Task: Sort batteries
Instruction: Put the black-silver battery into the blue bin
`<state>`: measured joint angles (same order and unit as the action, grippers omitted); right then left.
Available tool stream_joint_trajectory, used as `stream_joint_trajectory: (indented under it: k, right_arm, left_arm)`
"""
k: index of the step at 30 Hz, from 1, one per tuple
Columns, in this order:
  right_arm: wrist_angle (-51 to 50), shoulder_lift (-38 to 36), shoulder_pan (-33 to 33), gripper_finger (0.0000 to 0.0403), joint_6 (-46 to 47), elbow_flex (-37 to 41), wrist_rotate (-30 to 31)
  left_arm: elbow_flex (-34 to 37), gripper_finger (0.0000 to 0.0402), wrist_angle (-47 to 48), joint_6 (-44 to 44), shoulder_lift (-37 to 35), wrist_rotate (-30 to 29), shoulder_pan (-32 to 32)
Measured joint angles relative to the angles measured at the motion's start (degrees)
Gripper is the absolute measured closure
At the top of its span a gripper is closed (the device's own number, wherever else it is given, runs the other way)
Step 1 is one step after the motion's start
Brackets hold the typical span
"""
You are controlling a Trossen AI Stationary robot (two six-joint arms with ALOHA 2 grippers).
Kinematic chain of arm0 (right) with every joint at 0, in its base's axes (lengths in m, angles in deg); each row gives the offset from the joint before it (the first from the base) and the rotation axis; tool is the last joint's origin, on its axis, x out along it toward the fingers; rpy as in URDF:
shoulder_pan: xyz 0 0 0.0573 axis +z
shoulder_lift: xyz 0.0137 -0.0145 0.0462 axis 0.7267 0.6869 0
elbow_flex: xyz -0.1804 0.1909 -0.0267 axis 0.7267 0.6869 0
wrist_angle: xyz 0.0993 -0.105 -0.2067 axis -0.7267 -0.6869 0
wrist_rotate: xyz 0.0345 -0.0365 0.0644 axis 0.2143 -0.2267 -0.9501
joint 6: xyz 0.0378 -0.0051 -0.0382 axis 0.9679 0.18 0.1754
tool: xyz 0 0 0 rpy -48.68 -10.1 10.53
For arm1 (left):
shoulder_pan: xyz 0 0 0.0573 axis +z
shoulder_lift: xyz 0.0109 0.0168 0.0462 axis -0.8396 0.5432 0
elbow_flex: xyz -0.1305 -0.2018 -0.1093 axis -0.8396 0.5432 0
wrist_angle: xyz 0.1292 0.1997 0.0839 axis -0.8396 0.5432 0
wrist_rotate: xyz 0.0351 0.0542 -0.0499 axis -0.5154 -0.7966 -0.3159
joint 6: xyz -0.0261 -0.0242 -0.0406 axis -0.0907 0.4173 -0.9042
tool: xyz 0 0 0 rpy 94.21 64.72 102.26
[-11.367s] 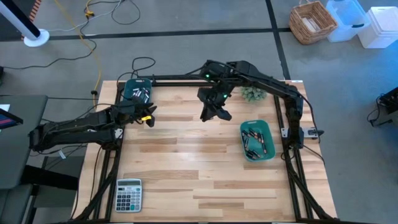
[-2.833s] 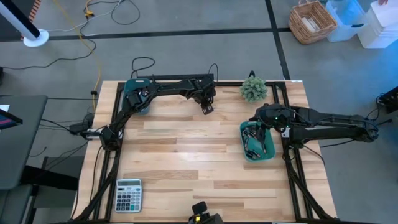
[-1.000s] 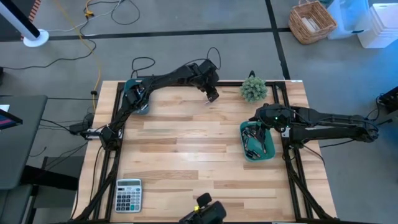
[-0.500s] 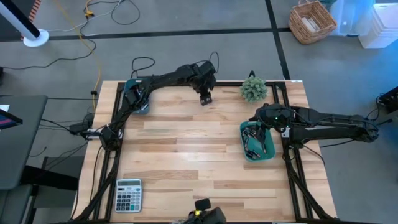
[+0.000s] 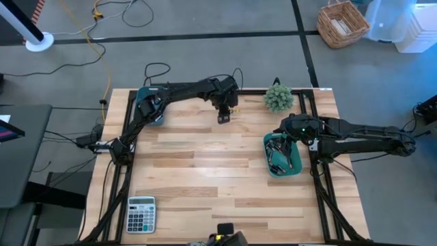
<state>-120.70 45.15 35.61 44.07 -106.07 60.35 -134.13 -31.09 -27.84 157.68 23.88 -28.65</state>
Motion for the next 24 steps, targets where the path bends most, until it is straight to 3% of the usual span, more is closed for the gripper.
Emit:
stream_joint_trajectory:
  k: [10,24]
  right_arm:
    - [0.0,0.01,0.0,0.0207,0.0,0.0,0.01]
    - [0.03,0.02,0.0,0.0207,0.0,0.0,0.02]
  left_arm:
    - [4.38,0.0234,-3.98,-2.1,0.02,-0.74,-0.12]
    - [4.4,0.0242,-5.5,-5.46,0.89,-3.45,-0.05]
